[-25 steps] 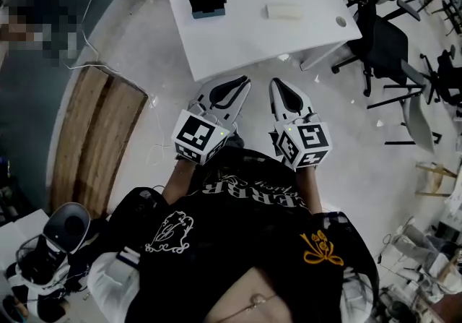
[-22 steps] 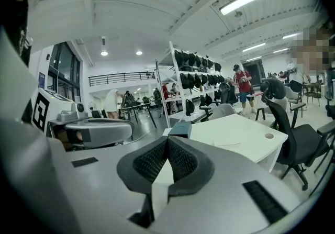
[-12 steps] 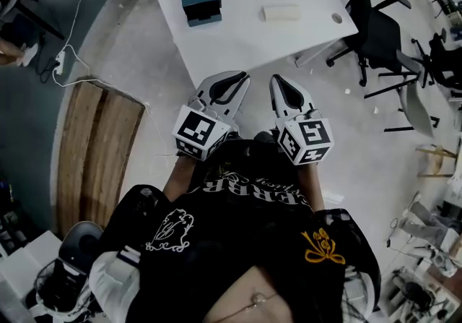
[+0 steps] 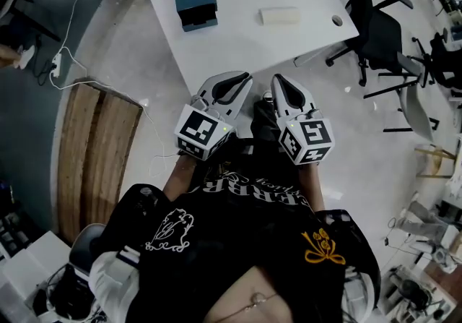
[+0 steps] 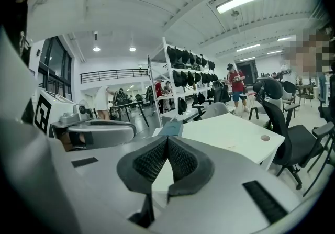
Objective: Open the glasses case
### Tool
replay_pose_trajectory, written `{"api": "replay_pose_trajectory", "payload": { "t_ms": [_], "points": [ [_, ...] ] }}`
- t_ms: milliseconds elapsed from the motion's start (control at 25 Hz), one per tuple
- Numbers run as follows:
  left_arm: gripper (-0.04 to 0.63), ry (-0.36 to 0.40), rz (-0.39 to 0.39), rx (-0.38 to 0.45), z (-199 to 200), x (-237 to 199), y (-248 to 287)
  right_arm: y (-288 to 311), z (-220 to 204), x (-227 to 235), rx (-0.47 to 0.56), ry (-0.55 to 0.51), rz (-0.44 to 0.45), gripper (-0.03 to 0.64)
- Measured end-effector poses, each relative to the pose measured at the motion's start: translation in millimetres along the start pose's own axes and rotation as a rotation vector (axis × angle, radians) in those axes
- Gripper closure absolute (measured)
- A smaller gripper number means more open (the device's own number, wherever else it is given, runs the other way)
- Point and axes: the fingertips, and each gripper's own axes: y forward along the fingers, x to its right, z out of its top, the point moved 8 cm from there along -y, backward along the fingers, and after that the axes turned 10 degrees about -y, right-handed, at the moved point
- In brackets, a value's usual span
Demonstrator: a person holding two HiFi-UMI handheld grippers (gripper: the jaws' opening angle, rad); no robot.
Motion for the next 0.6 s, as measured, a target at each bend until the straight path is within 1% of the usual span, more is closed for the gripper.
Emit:
{"api": "replay_pose_trajectory", "payload": {
  "t_ms": [120, 280, 440, 600],
  "points": [
    [0.555, -0.005, 0.026, -0.001, 3, -7, 17, 16, 0, 20, 0.000, 0.005, 0.022, 0.603],
    [0.555, -0.015, 0.040, -0.004, 7, -19, 48, 44, 2, 52, -0.006, 0.002, 0.053, 0.603],
    [0.555, -0.016, 0.076, -0.005, 20, -33, 95, 72, 12, 94, -0.020, -0.028, 0.101, 0.603],
    [0.555, -0.025, 0.103, -0.006, 28, -33, 140, 93, 19, 137, -0.035, -0.059, 0.147, 0.603]
  ]
}}
